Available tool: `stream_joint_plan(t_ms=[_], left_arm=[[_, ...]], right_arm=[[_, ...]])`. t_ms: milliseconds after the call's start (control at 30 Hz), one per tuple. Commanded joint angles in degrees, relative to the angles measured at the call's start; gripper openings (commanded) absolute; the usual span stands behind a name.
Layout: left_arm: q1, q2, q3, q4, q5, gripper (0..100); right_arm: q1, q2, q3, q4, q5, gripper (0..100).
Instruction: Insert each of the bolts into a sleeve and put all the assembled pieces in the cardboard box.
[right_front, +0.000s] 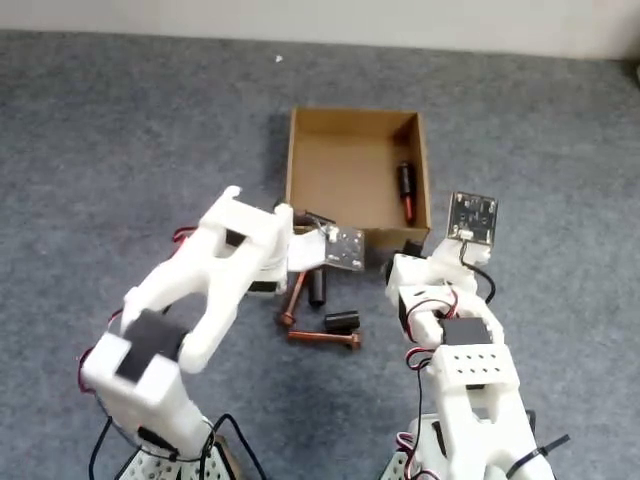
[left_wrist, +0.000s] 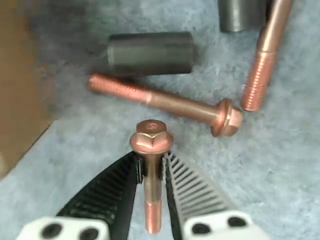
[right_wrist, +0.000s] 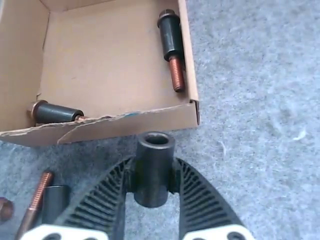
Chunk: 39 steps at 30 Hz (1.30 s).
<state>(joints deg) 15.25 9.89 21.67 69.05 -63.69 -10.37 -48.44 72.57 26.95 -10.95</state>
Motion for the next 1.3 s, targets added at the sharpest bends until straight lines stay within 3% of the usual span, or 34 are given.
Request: stream_joint_plan(t_ms=[0,433,600,800,1267], left_arm=[[-1.54,-13.49,2.42,-0.09,5.80,1],[-2.42,-45.32,14.11,-0.18,25.85,1],[-2.42,-55.43,19.74,-6.77,38.68,1],[-2.42,-62.46,26.59,-15.82,49.14,1],[-1.98,-76.62,27.21,-17.32,67.96,1]], right_arm=[[0.66,-1.80,-0.75,-1.89,0.53,0.5],[0.40,-1.89,-0.66,-1.80,0.53,0.5],[0.40,-2.59,-0.75,-1.71,0.53,0.5],[-3.03,-15.25,-0.57,7.43,0.53,0.5],[-13.76,-38.37,10.59,9.36,6.07,0.5]])
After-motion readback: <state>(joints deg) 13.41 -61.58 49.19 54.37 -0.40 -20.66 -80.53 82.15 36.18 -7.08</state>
